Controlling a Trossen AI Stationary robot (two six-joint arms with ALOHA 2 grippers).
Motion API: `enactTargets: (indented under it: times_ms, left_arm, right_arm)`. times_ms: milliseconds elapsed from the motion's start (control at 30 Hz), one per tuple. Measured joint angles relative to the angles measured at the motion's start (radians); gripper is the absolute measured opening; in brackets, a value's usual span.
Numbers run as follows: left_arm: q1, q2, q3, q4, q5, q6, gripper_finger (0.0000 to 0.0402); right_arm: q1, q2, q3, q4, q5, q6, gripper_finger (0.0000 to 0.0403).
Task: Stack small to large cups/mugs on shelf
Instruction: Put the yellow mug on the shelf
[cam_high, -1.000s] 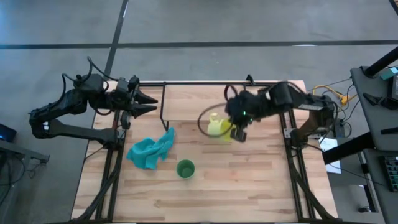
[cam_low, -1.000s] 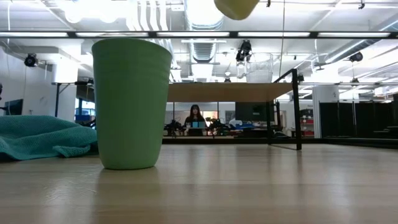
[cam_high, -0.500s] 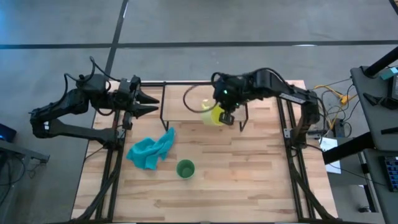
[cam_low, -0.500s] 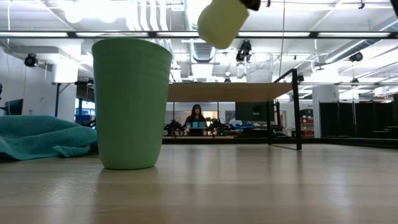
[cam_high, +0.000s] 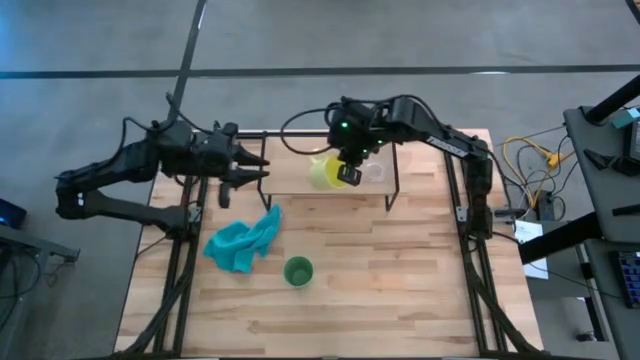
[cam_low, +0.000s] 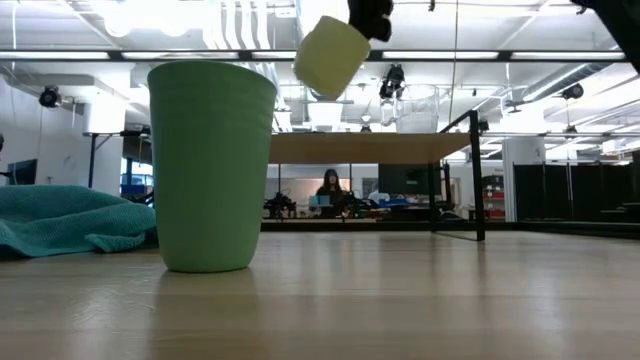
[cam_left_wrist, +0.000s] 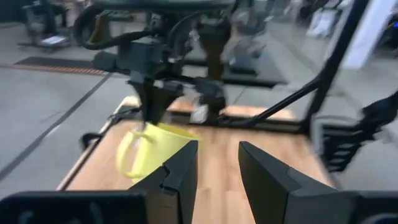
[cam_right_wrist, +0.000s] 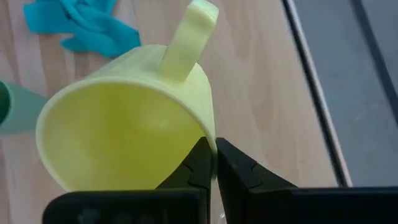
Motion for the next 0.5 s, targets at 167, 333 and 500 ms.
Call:
enactTargets:
  times_ms: [167,333,500]
  left_arm:
    - [0.032,0.068,0.000,-0.049,-0.052,0.064,0.0102]
    - [0.097,0.142,0.000,-0.051,-0.052,0.077,0.0102]
    - [0.184,0.210,0.000,-0.026,-0.026,0.076,0.0102]
  right_arm:
    - [-0.008,0.042,0.000,-0.033,-0.007,-0.022,0.0009]
    - [-0.027,0.046,0.000,-0.037,-0.006,-0.033,0.0009]
    - [-0.068,0.039,0.001,-0.044,-0.004,-0.055,0.0009]
